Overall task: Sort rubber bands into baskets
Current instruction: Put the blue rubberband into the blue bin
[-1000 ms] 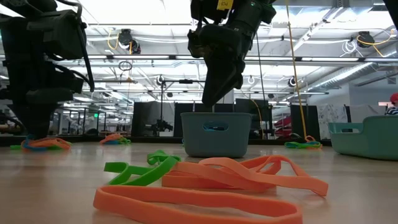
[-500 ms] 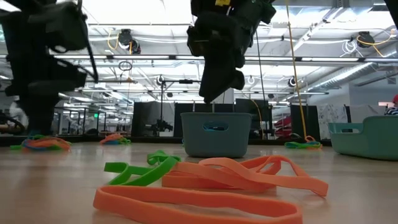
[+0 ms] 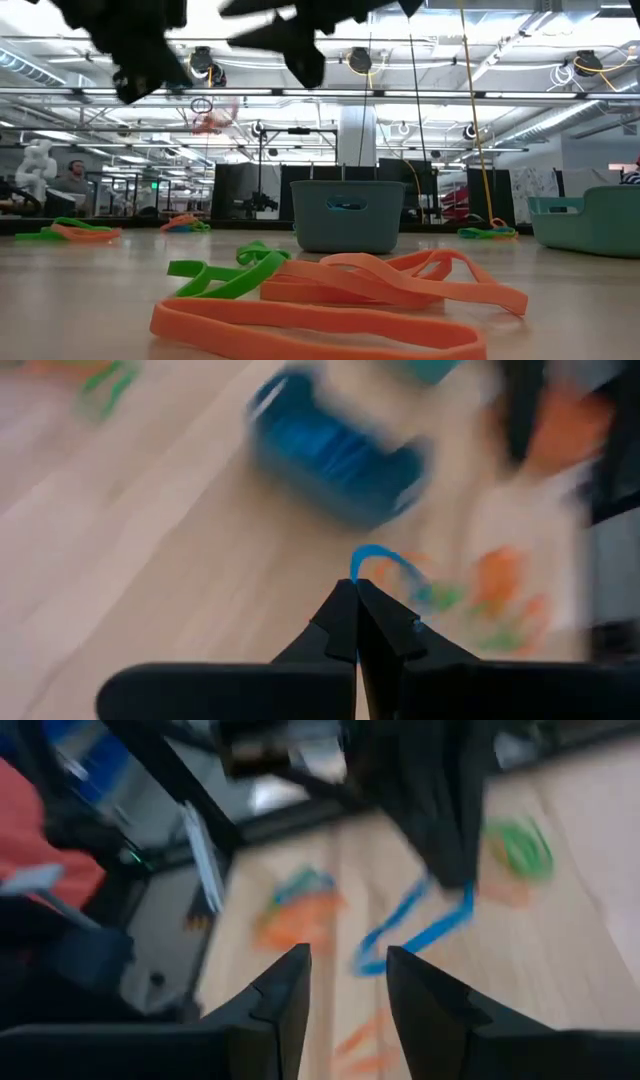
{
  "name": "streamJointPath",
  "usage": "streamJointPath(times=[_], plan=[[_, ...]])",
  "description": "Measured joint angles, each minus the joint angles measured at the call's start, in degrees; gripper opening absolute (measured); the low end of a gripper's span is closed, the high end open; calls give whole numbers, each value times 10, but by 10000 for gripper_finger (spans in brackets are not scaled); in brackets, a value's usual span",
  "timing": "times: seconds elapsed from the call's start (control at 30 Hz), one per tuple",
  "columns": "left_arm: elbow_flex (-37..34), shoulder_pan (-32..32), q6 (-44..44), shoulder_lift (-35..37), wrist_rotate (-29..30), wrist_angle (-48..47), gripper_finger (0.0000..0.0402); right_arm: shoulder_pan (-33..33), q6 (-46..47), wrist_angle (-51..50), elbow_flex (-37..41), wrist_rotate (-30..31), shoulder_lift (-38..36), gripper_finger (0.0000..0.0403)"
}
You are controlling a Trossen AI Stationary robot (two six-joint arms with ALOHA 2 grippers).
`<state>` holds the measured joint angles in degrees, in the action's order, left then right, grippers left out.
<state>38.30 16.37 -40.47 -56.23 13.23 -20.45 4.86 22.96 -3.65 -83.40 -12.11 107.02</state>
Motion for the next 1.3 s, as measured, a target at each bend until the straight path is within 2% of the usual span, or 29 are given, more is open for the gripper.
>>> streamJointPath(times=[0.17,0.4,0.57,0.83,1.3], plan=[[0,1,18,-3,-11,62,0,1,2,57,0,3,0,125],[0,1,18,-4,-13,64,0,7,21,43,0,10,0,125],[0,1,18,-4,-14,78,0,13,13,24,0,64,0,125],[0,1,18,-6,-14,93,0,12,15,15,0,105,6,125],[0,1,19,-9,-4,93,0,13,34,20,0,104,24,123]])
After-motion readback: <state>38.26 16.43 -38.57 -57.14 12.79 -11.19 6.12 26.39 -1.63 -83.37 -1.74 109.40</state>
